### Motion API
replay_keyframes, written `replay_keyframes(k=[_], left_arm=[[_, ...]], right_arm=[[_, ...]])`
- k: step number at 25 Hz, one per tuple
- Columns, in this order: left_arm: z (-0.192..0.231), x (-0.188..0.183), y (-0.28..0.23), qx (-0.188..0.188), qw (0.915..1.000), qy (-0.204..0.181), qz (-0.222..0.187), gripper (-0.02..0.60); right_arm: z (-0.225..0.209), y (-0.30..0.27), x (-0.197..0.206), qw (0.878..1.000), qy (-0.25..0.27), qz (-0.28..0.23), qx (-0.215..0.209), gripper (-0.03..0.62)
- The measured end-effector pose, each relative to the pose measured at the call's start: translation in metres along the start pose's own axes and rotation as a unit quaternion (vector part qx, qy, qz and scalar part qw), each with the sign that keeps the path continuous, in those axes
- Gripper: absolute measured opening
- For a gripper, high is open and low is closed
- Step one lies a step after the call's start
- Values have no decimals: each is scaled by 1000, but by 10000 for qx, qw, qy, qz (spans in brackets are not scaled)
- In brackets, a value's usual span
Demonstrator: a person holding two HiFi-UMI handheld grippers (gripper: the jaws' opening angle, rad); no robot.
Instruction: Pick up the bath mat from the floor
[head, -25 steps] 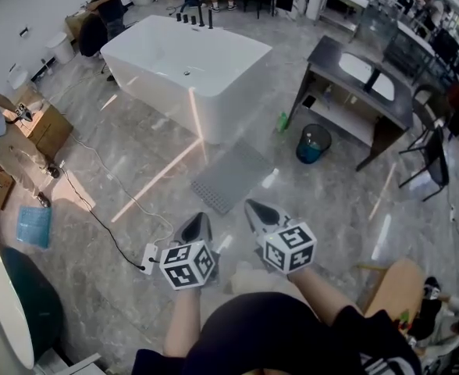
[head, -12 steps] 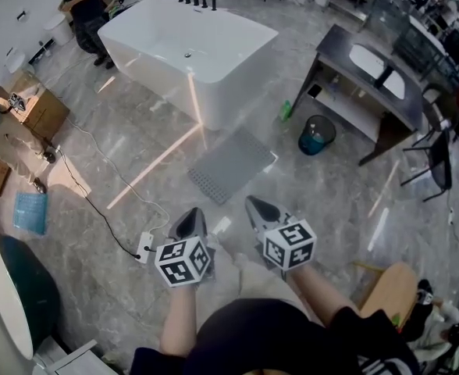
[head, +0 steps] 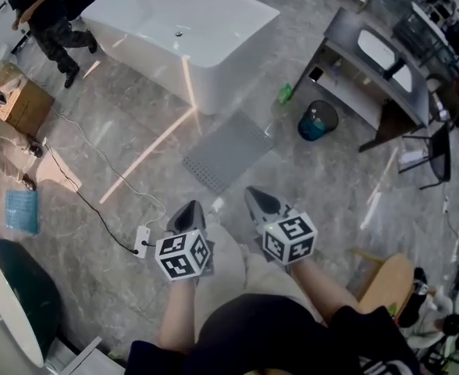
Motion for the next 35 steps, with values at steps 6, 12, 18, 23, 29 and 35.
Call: replay_keyframes(k=[6, 12, 18, 23, 29, 35], left_arm=[[43, -8, -38, -38, 9994, 242, 244, 0], [82, -8, -75, -70, 9978, 400, 523, 0], [120, -3, -122, -18, 9959, 422, 806, 0], [154, 14, -157, 39, 9919, 576, 1134, 0], [191, 42, -201, 4, 9873, 869, 1329, 0], [223, 83, -249, -119, 9845, 913, 1495, 0]], right_arm=[[-2, -55, -4, 9997, -4, 233, 107, 11], [-10, -108, 3, 9983, -56, 521, 237, 11], [-23, -167, 20, 9959, -220, 751, 452, 11], [-28, -209, 45, 9931, -355, 943, 600, 11], [-43, -256, 83, 9900, -370, 1208, 633, 11], [-71, -311, 142, 9854, -252, 1582, 582, 11]])
Point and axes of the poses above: the fingertips, and each gripper's own axes: y backward along the fingers, z to its left, x out of its underside, the point moved 3 cm from there along y, backward along the fingers, and after that the axes turned 10 degrees about x, right-handed, at the moved point
